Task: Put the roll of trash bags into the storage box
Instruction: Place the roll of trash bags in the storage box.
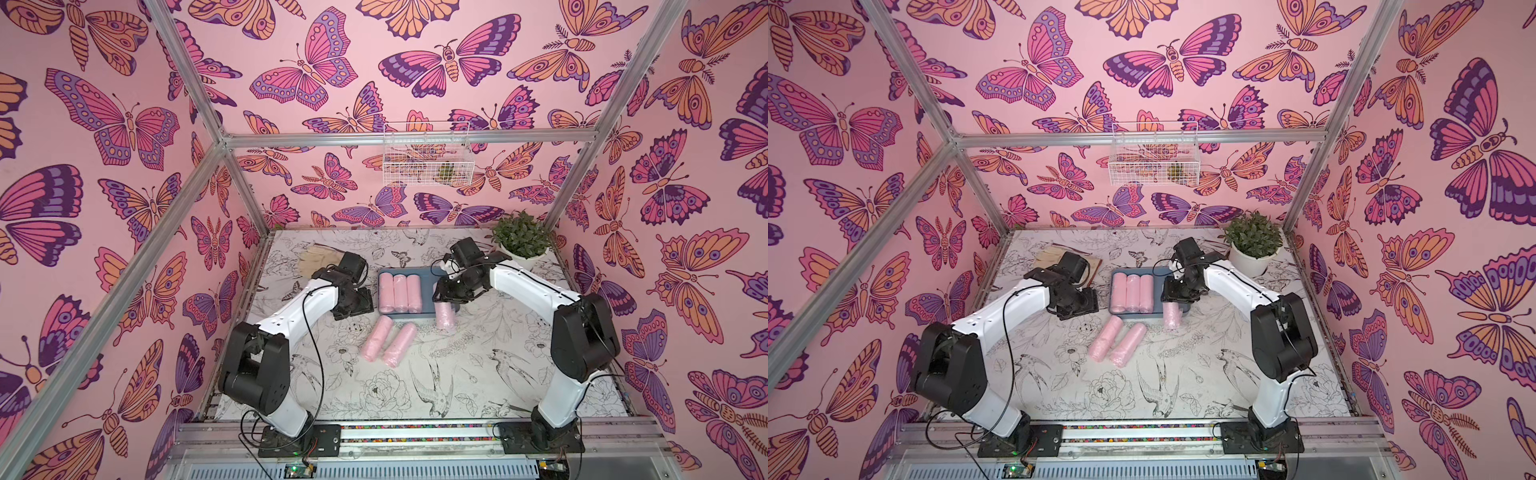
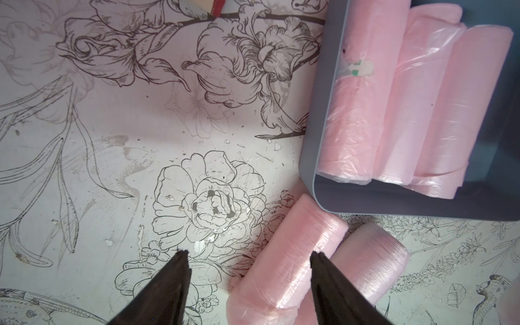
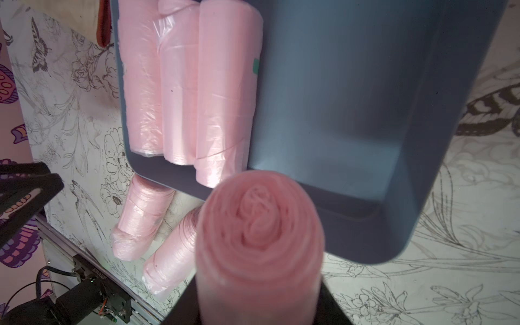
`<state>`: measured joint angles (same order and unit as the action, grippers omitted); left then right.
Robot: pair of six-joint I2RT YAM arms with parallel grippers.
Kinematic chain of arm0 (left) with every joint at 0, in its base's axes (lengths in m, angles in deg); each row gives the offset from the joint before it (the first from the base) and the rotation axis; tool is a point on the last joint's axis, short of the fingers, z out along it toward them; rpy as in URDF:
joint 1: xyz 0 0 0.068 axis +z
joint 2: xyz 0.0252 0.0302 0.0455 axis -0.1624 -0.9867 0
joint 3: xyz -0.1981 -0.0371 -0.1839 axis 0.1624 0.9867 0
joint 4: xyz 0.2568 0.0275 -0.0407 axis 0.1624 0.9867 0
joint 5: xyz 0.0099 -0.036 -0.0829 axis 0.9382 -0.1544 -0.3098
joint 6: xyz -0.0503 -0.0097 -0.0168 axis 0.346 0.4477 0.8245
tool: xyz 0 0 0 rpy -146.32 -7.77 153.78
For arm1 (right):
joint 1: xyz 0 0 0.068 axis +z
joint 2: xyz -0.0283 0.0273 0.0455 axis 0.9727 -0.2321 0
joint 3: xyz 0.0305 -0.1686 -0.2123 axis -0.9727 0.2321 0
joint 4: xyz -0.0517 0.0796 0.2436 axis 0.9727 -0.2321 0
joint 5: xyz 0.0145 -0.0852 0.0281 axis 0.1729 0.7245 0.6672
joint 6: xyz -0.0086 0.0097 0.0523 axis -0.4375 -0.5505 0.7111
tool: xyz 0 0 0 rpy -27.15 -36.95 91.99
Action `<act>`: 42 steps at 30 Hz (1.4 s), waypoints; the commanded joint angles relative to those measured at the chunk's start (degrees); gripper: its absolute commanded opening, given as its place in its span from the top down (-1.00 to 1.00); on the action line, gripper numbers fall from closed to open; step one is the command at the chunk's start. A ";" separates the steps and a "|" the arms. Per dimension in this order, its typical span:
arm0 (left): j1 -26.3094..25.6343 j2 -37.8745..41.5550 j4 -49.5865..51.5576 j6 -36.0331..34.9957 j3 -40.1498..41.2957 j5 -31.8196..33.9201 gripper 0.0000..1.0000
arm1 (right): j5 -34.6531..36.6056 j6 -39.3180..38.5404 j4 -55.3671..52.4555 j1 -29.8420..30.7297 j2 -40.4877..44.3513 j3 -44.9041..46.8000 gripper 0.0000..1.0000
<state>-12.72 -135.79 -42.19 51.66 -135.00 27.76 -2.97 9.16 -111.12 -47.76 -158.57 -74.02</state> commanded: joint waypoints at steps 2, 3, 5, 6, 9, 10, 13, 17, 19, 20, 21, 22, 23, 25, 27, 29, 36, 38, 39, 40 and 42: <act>0.36 2.88 0.17 -1.53 1.72 0.91 -0.45 | -3.93 -0.49 1.61 -1.94 -3.37 -4.77 0.13; 0.37 3.11 0.21 -1.64 1.78 0.88 -0.44 | -4.41 -0.39 1.68 -2.16 -4.10 -5.56 0.13; 0.36 3.33 0.19 -2.17 1.72 0.79 -0.45 | -5.09 -0.02 1.76 -2.73 -5.49 -7.35 0.13; 0.36 3.31 0.19 -2.31 1.70 0.79 -0.45 | -5.40 0.10 1.94 -2.87 -6.15 -8.11 0.13; 0.36 3.26 0.05 -2.98 1.43 0.04 -0.46 | -5.75 0.48 1.96 -3.25 -8.23 -10.24 0.13; 0.36 3.41 -0.02 -3.10 1.50 -0.15 -0.46 | -5.86 0.65 2.09 -3.32 -8.71 -10.73 0.13; 0.36 4.15 -0.08 -3.28 1.91 -0.26 -0.46 | -5.83 0.70 2.19 -3.51 -10.04 -12.12 0.13; 0.36 6.33 -0.46 -3.11 3.21 -0.02 -0.47 | -6.00 0.98 2.41 -3.85 -11.76 -13.42 0.14; 0.36 7.20 -0.72 -3.03 3.88 0.09 -0.47 | -6.25 1.14 2.69 -3.99 -12.41 -13.76 0.14; 0.36 7.71 -0.94 -3.00 4.27 0.02 -0.48 | -6.38 1.35 2.94 -4.03 -12.79 -13.89 0.14; 0.36 7.97 -1.06 -2.95 4.63 0.00 -0.48 | -6.40 1.56 3.05 -4.02 -13.16 -14.01 0.14; 0.36 8.22 -1.21 -2.89 4.94 -0.15 -0.48 | -6.49 1.69 3.32 -4.12 -13.60 -14.21 0.14; 0.36 8.44 -1.21 -2.99 5.10 -0.47 -0.49 | -6.59 1.84 3.53 -4.13 -13.98 -14.33 0.14; 0.36 8.83 -1.23 -2.97 5.51 -1.03 -0.49 | -6.55 2.14 4.07 -4.12 -14.93 -14.48 0.14; 0.28 9.52 -1.23 -2.88 6.12 -1.05 -0.49 | -6.74 2.44 4.56 -4.19 -16.01 -14.71 0.14; 0.29 10.40 -1.32 -2.69 6.90 -0.79 -0.50 | -7.01 2.83 4.90 -4.12 -17.07 -15.07 0.14; 0.34 10.76 -1.57 -2.69 7.43 -0.74 -0.51 | -7.90 3.51 5.80 -4.07 -20.41 -16.95 0.15; 0.35 10.45 -1.72 -2.57 7.32 -0.95 -0.51 | -8.31 3.86 6.03 -4.05 -21.46 -17.57 0.15; 0.27 10.31 -1.81 -2.55 7.29 -1.13 -0.51 | -8.32 3.95 6.12 -4.01 -21.84 -17.75 0.15; 0.28 10.25 -1.83 -2.42 7.33 -1.30 -0.51 | -8.49 4.11 6.33 -3.99 -22.26 -17.88 0.14; 0.27 10.16 -1.89 -2.47 7.40 -1.41 -0.51 | -8.62 4.34 6.63 -4.03 -22.91 -18.15 0.14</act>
<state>-12.72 -125.89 -43.48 49.45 -128.35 26.88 -9.97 12.66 -105.66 -51.47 -180.34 -90.02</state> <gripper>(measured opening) 0.754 0.432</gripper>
